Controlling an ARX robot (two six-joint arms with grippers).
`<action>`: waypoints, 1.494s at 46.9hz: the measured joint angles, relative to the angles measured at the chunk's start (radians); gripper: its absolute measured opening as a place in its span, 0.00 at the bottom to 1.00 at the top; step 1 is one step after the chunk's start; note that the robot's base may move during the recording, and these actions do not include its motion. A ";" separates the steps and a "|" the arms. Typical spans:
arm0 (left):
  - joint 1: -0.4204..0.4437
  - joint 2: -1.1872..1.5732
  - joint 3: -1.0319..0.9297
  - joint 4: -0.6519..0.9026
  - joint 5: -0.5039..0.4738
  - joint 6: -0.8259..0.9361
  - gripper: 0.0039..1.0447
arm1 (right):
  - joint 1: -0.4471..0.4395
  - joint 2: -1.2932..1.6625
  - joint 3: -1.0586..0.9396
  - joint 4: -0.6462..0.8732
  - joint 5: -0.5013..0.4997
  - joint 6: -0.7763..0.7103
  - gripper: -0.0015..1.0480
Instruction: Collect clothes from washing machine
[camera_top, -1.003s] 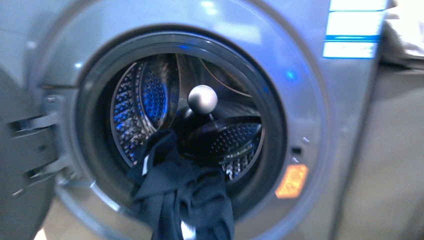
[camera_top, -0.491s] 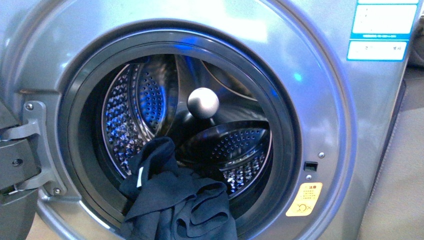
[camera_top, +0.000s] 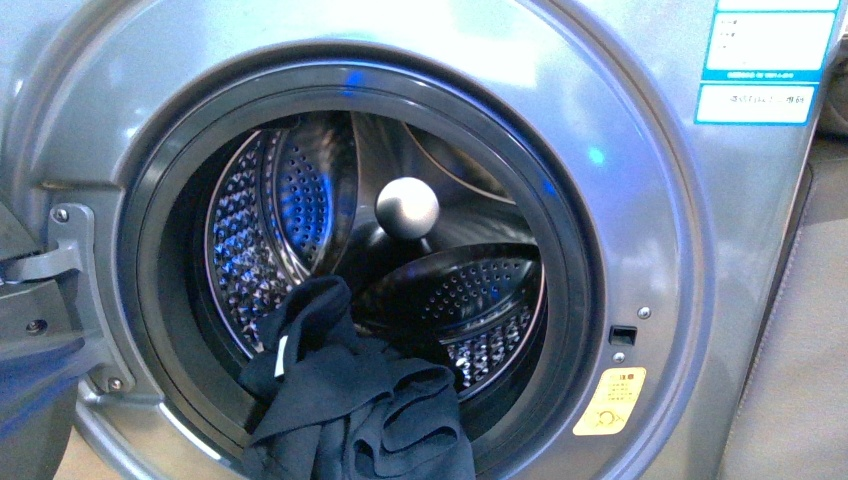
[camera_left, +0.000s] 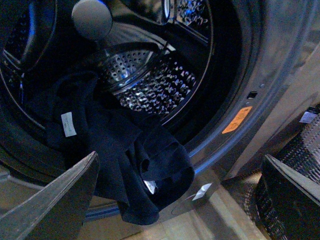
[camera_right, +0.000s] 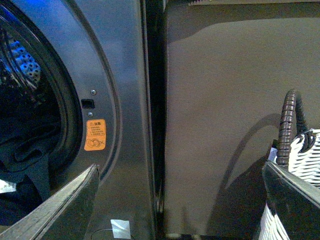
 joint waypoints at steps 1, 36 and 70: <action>-0.005 0.024 0.011 0.008 -0.008 0.006 0.94 | 0.000 0.000 0.000 0.000 0.000 0.000 0.93; -0.156 0.731 0.417 0.134 -0.208 0.125 0.94 | 0.000 0.000 0.000 0.000 0.000 0.000 0.93; -0.115 1.184 0.980 -0.190 -0.314 0.169 0.94 | 0.000 0.000 0.000 0.000 0.000 0.000 0.93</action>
